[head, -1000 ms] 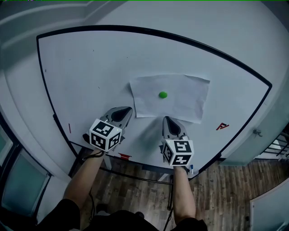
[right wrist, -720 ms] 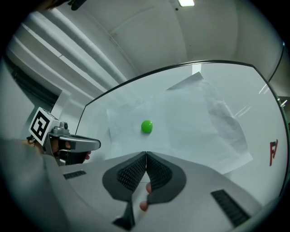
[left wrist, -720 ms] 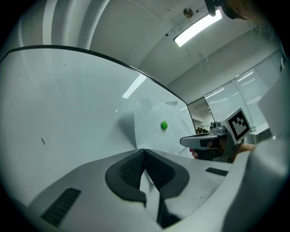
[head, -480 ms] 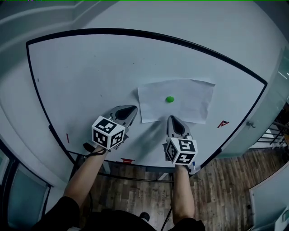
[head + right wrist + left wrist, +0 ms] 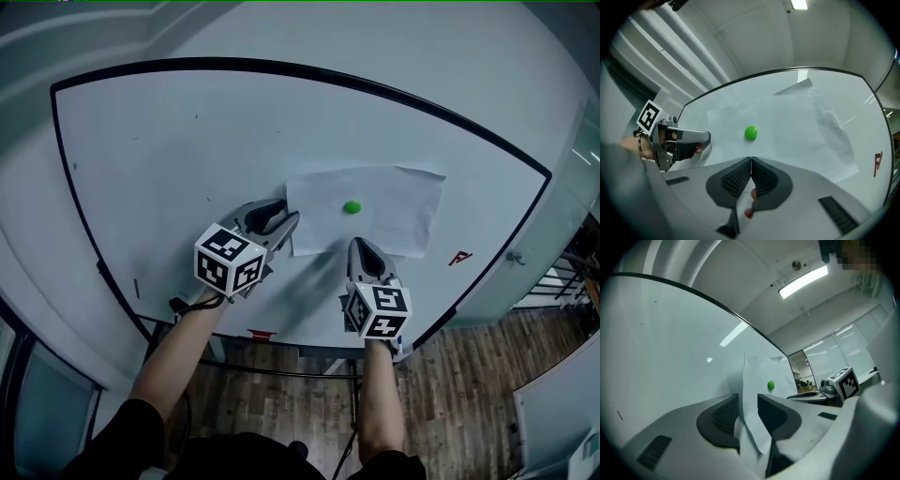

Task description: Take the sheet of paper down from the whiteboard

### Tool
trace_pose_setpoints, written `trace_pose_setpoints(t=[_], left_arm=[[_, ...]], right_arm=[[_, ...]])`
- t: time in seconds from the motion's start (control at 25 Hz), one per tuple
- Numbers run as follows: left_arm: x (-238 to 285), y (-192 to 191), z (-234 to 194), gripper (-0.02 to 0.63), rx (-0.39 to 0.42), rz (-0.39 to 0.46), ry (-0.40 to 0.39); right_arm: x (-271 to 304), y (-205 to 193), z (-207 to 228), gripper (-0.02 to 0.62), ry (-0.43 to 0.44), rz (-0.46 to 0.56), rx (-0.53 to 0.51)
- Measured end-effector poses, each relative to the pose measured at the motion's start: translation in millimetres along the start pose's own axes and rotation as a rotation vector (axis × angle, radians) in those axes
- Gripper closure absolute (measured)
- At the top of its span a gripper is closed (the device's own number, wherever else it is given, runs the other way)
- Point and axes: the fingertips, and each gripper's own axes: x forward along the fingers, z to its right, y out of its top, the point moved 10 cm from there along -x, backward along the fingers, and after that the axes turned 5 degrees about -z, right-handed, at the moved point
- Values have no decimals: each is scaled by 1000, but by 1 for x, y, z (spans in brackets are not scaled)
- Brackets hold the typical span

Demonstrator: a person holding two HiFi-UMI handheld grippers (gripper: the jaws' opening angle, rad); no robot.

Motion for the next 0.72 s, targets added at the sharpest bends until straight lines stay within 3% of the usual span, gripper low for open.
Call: trace_pose_setpoints(t=[0.32,0.72], left_arm=[[12,-7,7,502,2,-12,-9],[13,-13,-3,584,-72,1,11]], right_arm=[[4,-1,3,571,3,1,2],[10,8,1,569,-16,58,-18]])
